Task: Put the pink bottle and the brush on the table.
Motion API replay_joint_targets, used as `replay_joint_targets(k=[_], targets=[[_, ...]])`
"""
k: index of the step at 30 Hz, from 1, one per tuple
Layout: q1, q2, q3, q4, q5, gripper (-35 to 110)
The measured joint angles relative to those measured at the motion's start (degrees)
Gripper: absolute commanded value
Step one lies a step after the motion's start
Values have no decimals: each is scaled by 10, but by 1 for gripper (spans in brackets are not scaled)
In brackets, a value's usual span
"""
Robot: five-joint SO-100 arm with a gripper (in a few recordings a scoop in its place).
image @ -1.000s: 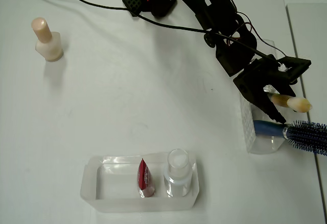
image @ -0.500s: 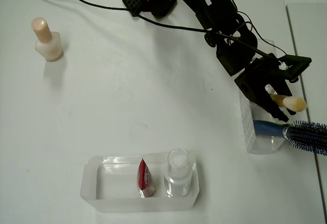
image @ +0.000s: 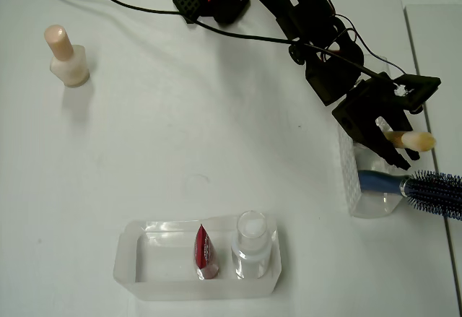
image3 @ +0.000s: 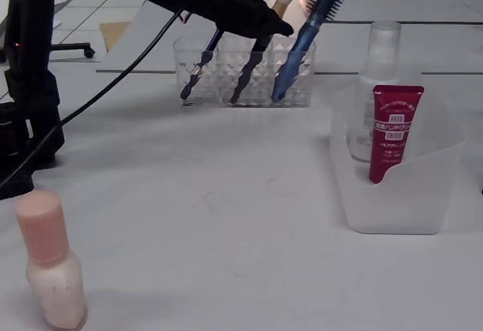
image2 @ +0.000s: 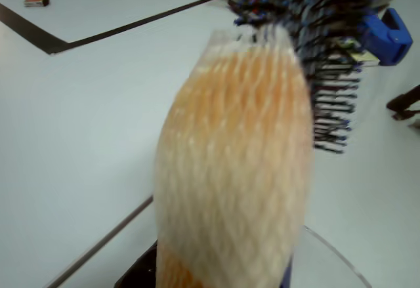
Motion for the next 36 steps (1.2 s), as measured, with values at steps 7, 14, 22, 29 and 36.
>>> replay_joint_targets(k=[7, 14, 22, 29, 36], targets=[[7, 59, 0, 53, 26, 0], [8, 130, 0, 81, 39, 0], [15, 207, 0, 128, 48, 0], [15, 285, 0, 143, 48, 0], [35, 353, 0, 171, 59, 0]])
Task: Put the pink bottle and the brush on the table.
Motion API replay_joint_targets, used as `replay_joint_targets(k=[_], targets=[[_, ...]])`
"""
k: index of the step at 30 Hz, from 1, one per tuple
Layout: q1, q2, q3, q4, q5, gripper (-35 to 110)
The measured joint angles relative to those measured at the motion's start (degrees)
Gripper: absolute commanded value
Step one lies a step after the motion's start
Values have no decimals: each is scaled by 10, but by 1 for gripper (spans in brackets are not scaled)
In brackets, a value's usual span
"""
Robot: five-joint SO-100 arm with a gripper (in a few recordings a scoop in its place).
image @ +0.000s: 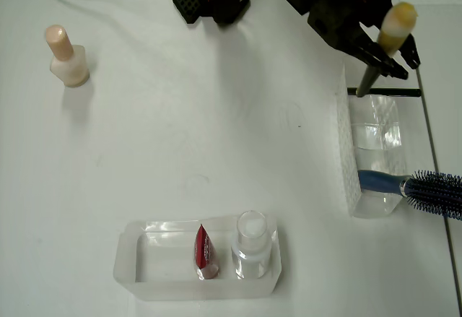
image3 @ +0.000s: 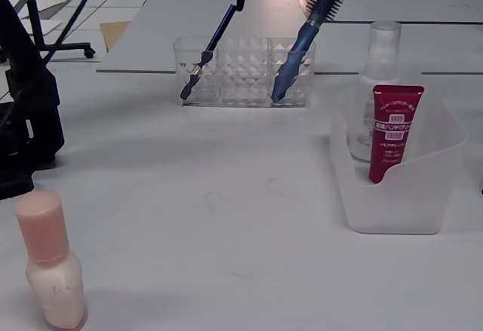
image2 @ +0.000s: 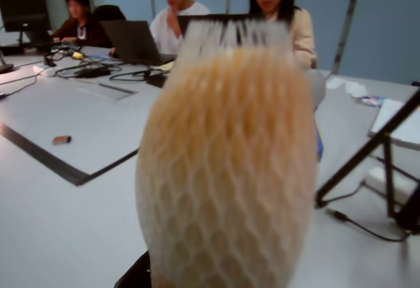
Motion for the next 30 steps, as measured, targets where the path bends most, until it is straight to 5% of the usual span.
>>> replay_joint_targets(k=[30], targets=[[357, 183, 0, 555, 12, 0]])
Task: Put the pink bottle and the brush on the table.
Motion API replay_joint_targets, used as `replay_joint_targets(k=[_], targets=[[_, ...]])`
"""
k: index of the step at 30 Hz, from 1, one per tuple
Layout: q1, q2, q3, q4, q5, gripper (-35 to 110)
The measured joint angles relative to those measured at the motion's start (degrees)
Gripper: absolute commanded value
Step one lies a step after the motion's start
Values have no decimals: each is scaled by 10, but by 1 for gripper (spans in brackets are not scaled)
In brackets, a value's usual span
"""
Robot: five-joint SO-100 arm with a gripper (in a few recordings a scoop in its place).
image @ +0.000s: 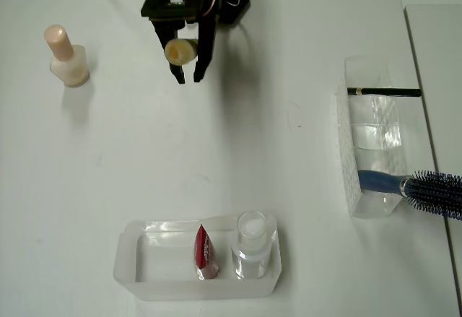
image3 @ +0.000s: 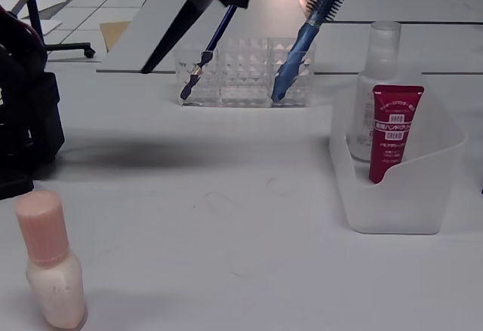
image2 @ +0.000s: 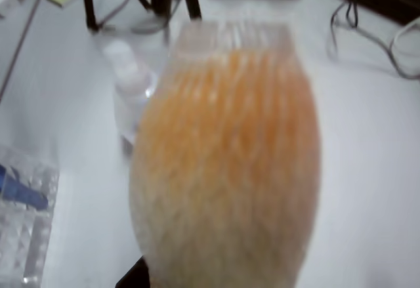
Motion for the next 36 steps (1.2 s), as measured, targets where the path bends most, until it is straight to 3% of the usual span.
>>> replay_joint_targets(k=[7, 11, 25, 36], targets=[[73, 11, 0, 102, -22, 0], [117, 22, 18, 107, -59, 0], [245, 24, 115, 56, -228, 0], [337, 24, 210, -7, -237, 0]])
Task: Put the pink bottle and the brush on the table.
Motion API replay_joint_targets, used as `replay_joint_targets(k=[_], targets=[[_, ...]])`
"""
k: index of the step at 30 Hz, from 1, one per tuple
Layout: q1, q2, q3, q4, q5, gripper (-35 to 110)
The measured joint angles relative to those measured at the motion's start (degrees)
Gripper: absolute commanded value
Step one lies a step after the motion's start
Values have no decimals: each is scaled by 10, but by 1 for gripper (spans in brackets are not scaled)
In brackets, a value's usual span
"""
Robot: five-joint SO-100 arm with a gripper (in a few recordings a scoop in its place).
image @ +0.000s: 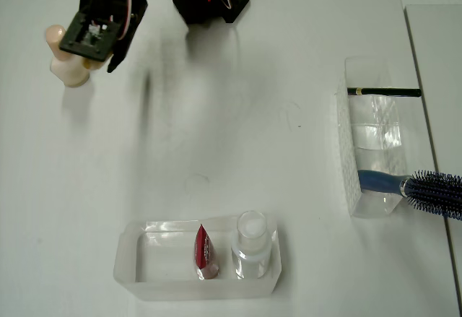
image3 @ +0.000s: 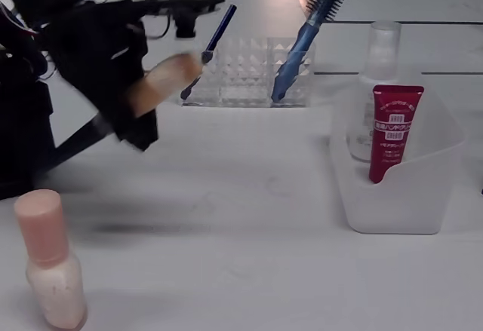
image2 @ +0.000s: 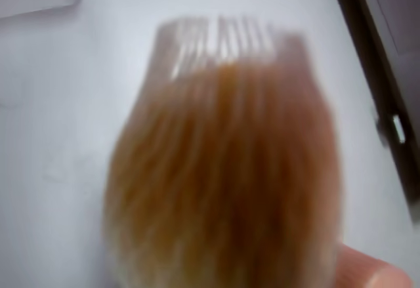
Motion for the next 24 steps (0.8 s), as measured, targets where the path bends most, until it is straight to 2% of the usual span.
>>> replay_joint_targets(k=[18, 24], targets=[[102, -36, 116, -131, -50, 0], [100, -36, 157, -177, -51, 0]])
